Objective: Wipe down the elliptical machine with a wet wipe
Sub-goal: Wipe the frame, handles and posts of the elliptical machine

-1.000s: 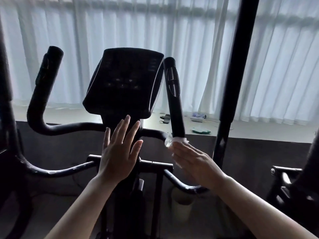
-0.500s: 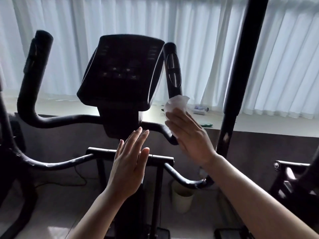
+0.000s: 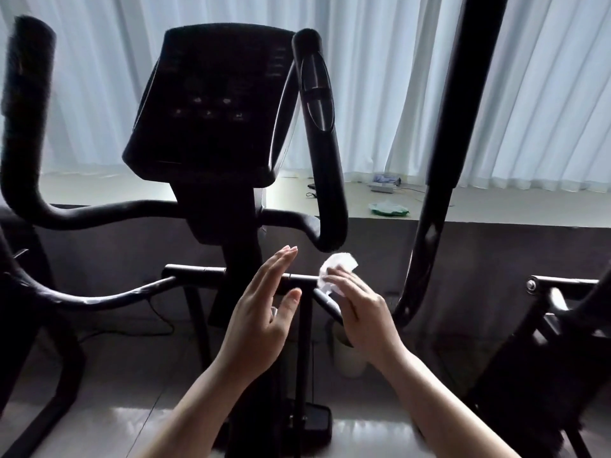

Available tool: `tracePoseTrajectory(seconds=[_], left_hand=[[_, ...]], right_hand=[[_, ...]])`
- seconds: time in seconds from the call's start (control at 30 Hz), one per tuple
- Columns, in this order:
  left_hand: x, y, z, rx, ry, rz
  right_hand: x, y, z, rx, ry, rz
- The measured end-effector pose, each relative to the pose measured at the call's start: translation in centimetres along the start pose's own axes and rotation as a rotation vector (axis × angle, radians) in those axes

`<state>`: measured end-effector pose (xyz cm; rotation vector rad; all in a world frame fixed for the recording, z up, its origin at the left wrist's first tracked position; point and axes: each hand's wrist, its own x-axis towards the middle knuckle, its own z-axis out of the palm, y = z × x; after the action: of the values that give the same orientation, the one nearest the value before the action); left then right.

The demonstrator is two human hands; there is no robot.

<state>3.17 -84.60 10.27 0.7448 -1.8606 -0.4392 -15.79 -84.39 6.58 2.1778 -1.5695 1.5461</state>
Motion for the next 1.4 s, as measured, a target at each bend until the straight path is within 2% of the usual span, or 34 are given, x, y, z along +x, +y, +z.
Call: tracePoseTrajectory(seconds=[0.1, 0.2, 0.3, 0.4, 0.53, 0.6, 0.77, 0.9, 1.03, 1.17, 1.23, 1.33, 1.4], left_hand=[[-0.6, 0.5, -0.3, -0.088, -0.06, -0.087], [-1.1, 1.9, -1.0, -0.293, -0.165, -0.179], [-2.0, 4.3, -1.5, -0.509, -0.186, -0.26], [-2.8, 6.9, -1.2, -0.601, -0.068, -0.345], [-3.9, 9.3, 0.1, -0.657, 0.038, -0.414], [-5.0, 10.3, 1.0, -0.684, 0.005, -0.419], [-8.1, 12.4, 3.0, -0.834, -0.242, -0.37], [-8.9, 13.0, 3.9, -0.604, -0.298, -0.227], [-7.9, 14.5, 4.4, -0.514, -0.341, -0.202], [-6.3, 16.0, 6.0, -0.532, -0.358, -0.206], [-5.7, 16.4, 7.1, -0.522, -0.384, -0.194], [-4.7, 17.1, 8.8, -0.715, -0.442, -0.25], [-3.7, 17.9, 10.1, -0.714, -0.437, -0.228]], right_hand=[[-1.1, -4.5, -1.9, 0.484, -0.145, 0.303], [-1.8, -8.3, -4.1, 0.75, -0.115, 0.449], [-2.2, -11.1, -6.0, 0.734, -0.005, 0.488], [-3.4, -12.3, -7.3, 0.606, 0.092, 0.457], [-5.7, -14.1, -9.9, 0.631, 0.162, 0.58], [-7.4, -14.5, -11.0, 0.61, 0.196, 0.611], [-11.0, -14.5, -13.8, 0.552, 0.271, 0.745], [-12.2, -13.5, -14.7, 0.586, 0.254, 0.84], [-12.0, -12.1, -15.6, 0.887, 0.202, 0.851], [-11.3, -10.1, -18.0, 1.078, -0.003, 0.781], [-10.6, -8.6, -19.4, 1.057, -0.02, 0.771], [-9.3, -6.5, -21.6, 1.059, 0.005, 0.736], [-8.5, -5.1, -23.0, 1.128, -0.017, 0.706]])
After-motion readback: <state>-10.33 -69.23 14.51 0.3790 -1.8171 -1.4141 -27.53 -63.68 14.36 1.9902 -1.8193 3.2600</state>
